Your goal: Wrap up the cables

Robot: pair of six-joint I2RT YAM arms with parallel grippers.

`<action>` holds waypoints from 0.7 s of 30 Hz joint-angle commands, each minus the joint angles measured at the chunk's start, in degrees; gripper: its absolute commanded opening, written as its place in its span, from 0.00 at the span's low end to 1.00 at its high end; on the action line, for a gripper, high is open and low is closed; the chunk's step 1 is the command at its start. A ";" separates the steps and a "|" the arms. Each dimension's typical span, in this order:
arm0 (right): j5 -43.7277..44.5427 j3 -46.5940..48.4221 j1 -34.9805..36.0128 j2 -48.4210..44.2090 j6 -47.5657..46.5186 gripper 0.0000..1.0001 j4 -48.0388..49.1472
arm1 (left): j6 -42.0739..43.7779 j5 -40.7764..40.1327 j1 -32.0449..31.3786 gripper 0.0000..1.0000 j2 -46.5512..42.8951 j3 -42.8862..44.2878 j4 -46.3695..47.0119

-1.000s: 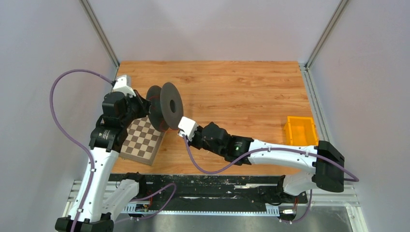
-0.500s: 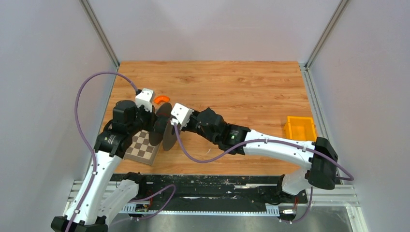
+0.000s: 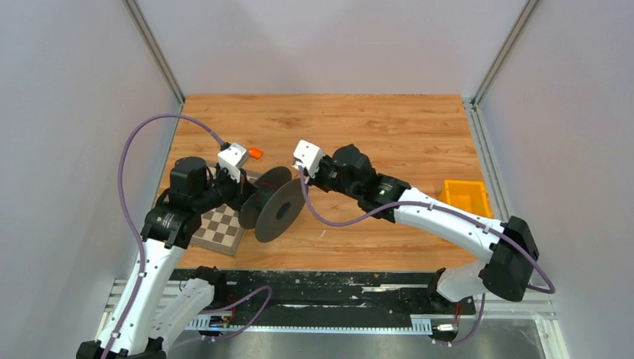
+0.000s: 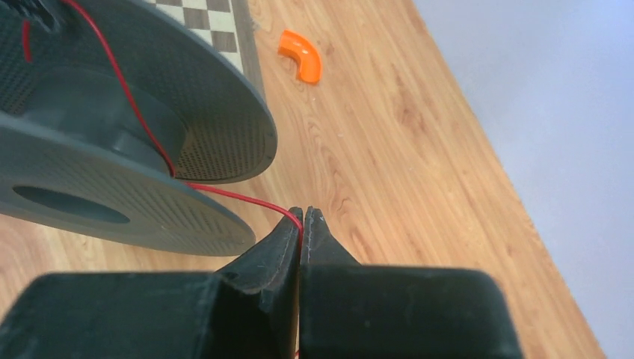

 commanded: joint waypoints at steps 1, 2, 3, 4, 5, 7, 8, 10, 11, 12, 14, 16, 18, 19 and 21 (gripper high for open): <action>-12.49 -3.06 -5.41 -5.33 4.78 0.02 -0.14 | -8.07 5.61 -0.15 0.00 -0.46 4.70 4.52; -14.87 -4.14 -6.39 -5.86 5.88 0.01 -0.15 | -9.30 5.75 -0.15 0.00 -0.30 4.92 4.92; -16.92 -5.38 -7.30 -6.37 6.72 0.01 0.04 | -11.92 5.92 -0.16 0.00 -0.11 5.21 5.63; -18.80 -6.49 -8.12 -6.88 7.50 0.02 0.25 | -13.16 6.17 -0.17 0.00 -0.08 5.26 6.09; -19.87 -7.34 -8.64 -7.07 7.90 0.02 0.36 | -15.30 6.82 -0.18 0.00 -0.12 5.31 7.36; -20.82 -8.78 -9.60 -7.47 8.65 0.02 0.53 | -18.66 7.31 -0.06 0.00 -0.38 5.24 9.23; -21.32 -9.21 -10.08 -7.68 8.96 0.02 0.51 | -19.52 7.48 -0.06 0.00 -0.43 5.23 9.69; -22.42 -10.05 -11.01 -8.47 9.90 0.03 0.55 | -21.85 7.77 0.17 0.00 -0.47 5.40 10.69; -23.98 -10.57 -11.65 -8.92 10.47 0.03 0.67 | -23.63 7.68 0.35 0.00 -0.48 5.50 11.05; -24.86 -11.12 -12.17 -9.42 11.08 0.04 0.89 | -24.51 7.75 0.94 0.00 -0.53 5.54 11.31; -27.63 -12.69 -13.04 -10.27 12.24 0.04 1.47 | -28.84 8.59 2.44 0.00 -1.14 5.22 13.25; -29.70 -14.22 -13.66 -11.03 13.40 0.05 2.39 | -32.33 9.93 4.20 0.00 -2.25 4.33 15.74; -30.48 -15.58 -13.95 -11.50 14.81 0.06 3.89 | -35.10 10.35 5.49 0.00 -3.61 3.35 18.41; -30.66 -16.25 -14.08 -11.72 15.42 0.06 4.63 | -35.83 10.23 5.83 0.00 -4.07 2.77 19.11; -31.67 -17.45 -14.06 -12.01 16.41 0.06 5.11 | -37.35 9.19 6.15 0.00 -5.17 2.43 20.52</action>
